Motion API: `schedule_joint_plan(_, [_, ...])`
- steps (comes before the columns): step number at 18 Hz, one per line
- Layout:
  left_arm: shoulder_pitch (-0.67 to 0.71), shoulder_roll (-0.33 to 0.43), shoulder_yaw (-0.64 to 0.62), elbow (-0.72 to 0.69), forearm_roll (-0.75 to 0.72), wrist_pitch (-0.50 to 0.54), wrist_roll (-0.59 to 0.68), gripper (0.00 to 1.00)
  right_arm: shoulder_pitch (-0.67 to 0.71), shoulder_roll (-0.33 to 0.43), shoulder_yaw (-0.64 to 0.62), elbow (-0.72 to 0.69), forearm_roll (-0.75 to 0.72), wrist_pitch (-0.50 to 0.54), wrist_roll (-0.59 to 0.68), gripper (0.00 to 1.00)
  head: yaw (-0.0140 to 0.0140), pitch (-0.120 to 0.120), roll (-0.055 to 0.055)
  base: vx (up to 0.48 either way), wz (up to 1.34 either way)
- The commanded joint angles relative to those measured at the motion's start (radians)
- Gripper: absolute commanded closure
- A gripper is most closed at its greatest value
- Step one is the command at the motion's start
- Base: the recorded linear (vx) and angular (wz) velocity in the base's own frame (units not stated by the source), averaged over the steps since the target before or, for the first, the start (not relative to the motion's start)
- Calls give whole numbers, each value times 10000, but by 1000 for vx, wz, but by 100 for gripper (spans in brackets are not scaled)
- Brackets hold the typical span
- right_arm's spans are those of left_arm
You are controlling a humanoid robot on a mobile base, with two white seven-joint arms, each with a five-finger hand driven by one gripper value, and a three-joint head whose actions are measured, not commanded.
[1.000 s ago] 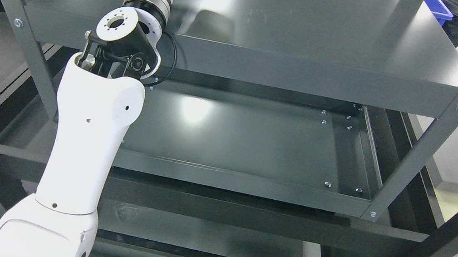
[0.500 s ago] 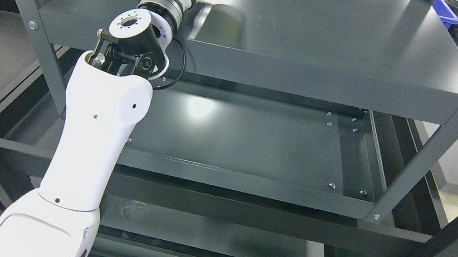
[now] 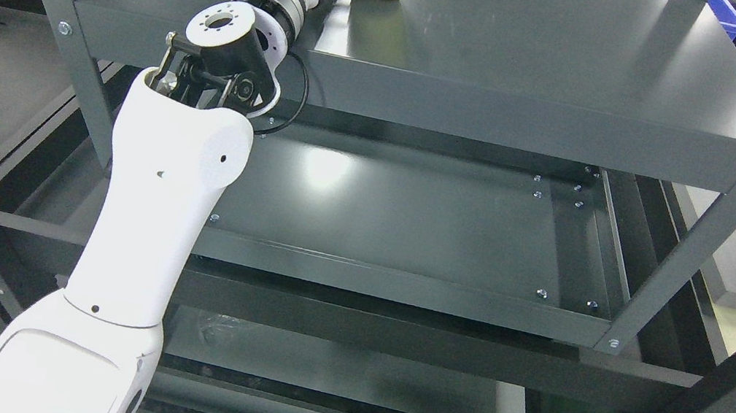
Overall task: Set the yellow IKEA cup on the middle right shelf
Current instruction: 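Lower the cup onto the shelf surface and open the left hand, then withdraw the left hand from the cup, leaving it on the shelf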
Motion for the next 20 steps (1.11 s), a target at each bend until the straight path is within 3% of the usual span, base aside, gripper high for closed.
schedule_joint_plan(1, [-506,175,-102,-298,-20,-227,48,7,62,-175,0,0,0,8,-7,1,0,0,0,0,0])
schedule_joint_plan(20, [-583,175,-117,-2476,-66,233,-44,1,62,-175,0,0,0,8,-7,1,0,0,0,-25,7])
